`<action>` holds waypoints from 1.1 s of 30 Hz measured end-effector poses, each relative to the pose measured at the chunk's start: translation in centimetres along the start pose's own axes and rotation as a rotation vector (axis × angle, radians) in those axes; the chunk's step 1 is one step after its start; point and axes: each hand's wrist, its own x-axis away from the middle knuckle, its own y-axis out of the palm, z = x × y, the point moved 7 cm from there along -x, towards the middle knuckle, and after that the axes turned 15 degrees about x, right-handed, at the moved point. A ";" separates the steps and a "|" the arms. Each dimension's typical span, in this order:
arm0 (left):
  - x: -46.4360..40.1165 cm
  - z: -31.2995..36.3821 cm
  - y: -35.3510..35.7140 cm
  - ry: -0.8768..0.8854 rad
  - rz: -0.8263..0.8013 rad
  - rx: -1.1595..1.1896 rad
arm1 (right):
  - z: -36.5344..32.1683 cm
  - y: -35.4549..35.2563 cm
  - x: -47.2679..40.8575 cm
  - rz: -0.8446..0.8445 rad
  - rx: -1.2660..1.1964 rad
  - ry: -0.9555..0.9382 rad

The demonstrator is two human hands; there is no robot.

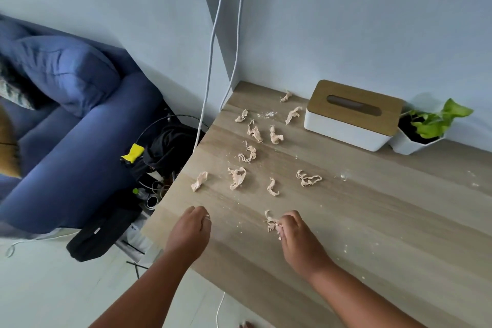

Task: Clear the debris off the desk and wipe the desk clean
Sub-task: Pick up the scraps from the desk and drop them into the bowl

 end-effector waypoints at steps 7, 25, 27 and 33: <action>-1.8 1.3 -1.4 0.046 0.046 0.028 | 0.9 -0.9 -1.0 -0.025 0.104 0.074; -12.6 -0.3 -4.8 0.176 -0.107 -0.079 | -0.5 -2.1 -0.6 0.103 0.124 0.422; -13.1 -0.8 -4.6 0.218 -0.132 -0.143 | -0.9 -1.8 -0.2 0.131 0.164 0.437; -13.0 -1.8 -3.2 0.337 -0.215 -0.226 | -1.6 1.2 0.8 -0.008 0.362 0.459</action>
